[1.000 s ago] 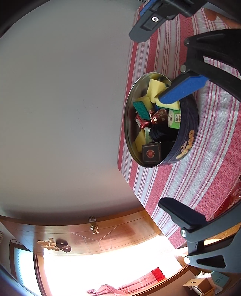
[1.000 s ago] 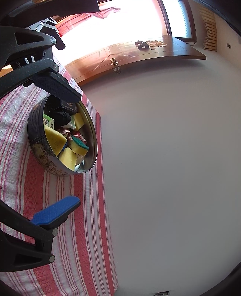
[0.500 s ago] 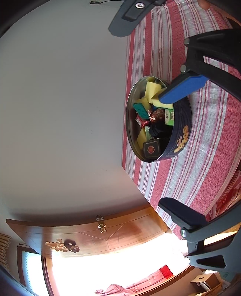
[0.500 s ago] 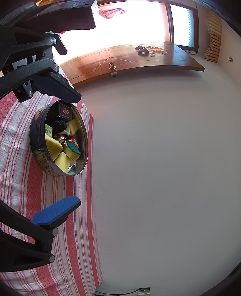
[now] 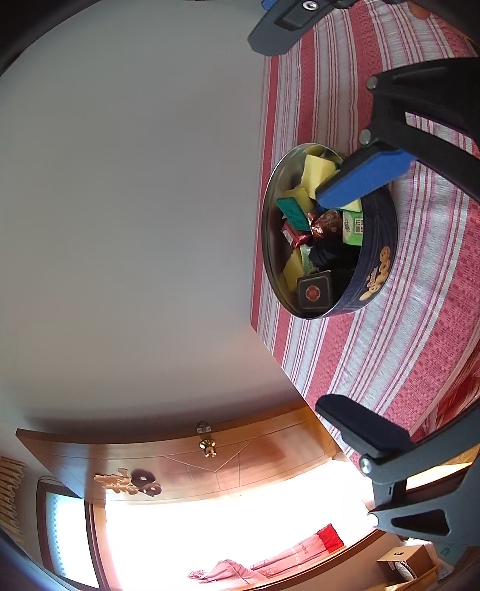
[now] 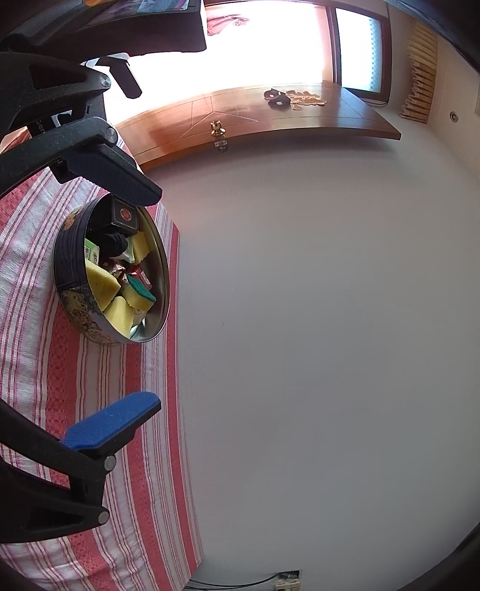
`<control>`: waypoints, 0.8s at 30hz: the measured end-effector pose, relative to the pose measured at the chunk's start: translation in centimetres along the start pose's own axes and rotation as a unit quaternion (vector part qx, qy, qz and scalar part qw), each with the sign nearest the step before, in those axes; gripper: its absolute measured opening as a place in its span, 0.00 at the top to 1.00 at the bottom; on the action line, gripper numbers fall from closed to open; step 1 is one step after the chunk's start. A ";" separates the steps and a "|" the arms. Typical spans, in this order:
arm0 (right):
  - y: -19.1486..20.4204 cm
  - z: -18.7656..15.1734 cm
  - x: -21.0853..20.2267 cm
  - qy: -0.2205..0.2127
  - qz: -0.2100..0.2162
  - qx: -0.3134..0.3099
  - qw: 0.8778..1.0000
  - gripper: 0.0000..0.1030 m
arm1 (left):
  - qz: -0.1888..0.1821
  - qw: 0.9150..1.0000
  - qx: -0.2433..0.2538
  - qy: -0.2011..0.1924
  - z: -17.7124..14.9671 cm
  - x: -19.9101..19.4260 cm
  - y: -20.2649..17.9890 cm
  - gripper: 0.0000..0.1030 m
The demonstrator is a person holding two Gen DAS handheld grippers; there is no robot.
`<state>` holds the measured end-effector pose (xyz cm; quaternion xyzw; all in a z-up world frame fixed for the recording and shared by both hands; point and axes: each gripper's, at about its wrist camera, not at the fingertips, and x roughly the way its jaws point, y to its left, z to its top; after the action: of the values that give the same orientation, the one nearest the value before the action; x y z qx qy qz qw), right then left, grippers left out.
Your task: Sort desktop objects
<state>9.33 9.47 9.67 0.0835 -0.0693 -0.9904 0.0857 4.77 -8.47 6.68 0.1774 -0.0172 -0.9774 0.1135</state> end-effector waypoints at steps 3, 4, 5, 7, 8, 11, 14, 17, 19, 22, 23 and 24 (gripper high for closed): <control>-0.5 -0.2 0.3 0.003 0.002 0.009 1.000 0.01 | -0.018 1.000 -0.014 0.007 0.1 0.3 0.0 0.00; -0.7 -0.2 0.4 0.004 0.003 0.012 1.000 0.01 | -0.019 1.000 -0.018 0.007 0.1 0.3 0.0 0.00; -0.7 -0.2 0.4 0.004 0.004 0.014 1.000 0.01 | -0.018 1.000 -0.019 0.006 0.1 0.3 -0.1 0.00; -1.0 -0.2 0.4 0.004 0.005 0.015 1.000 0.01 | -0.014 1.000 -0.017 0.003 0.2 0.2 -0.1 0.00; -1.0 -0.2 0.4 0.003 0.004 0.016 1.000 0.01 | -0.012 1.000 -0.017 0.003 0.2 0.2 -0.1 0.00; -1.1 -0.1 0.1 -0.001 0.006 0.018 1.000 0.01 | -0.010 1.000 -0.022 0.003 0.3 0.1 0.0 0.00; -0.9 0.0 -0.3 -0.008 0.007 0.014 1.000 0.01 | -0.007 1.000 -0.029 0.003 0.3 0.1 0.4 0.00; -0.3 0.0 -0.7 -0.014 0.004 0.003 1.000 0.01 | -0.009 0.999 -0.030 0.004 0.3 0.0 0.6 0.00; 0.0 -0.1 -0.9 -0.018 0.004 -0.002 1.000 0.01 | -0.012 0.999 -0.033 0.004 0.3 0.0 0.6 0.00; 0.5 -0.2 -1.1 -0.021 0.002 -0.012 1.000 0.01 | -0.011 0.999 -0.036 0.003 0.3 0.0 0.7 0.00; 0.7 -0.2 -1.2 -0.021 0.002 -0.014 1.000 0.01 | -0.010 0.999 -0.036 0.002 0.4 -0.1 0.7 0.00; 0.8 -0.2 -1.2 -0.021 0.002 -0.017 1.000 0.01 | -0.010 0.999 -0.036 0.002 0.4 -0.1 0.7 0.00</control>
<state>10.66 8.90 9.77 0.0611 -0.0548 -0.9928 0.0873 4.86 -9.16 7.15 0.1749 0.0203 -0.9782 0.1104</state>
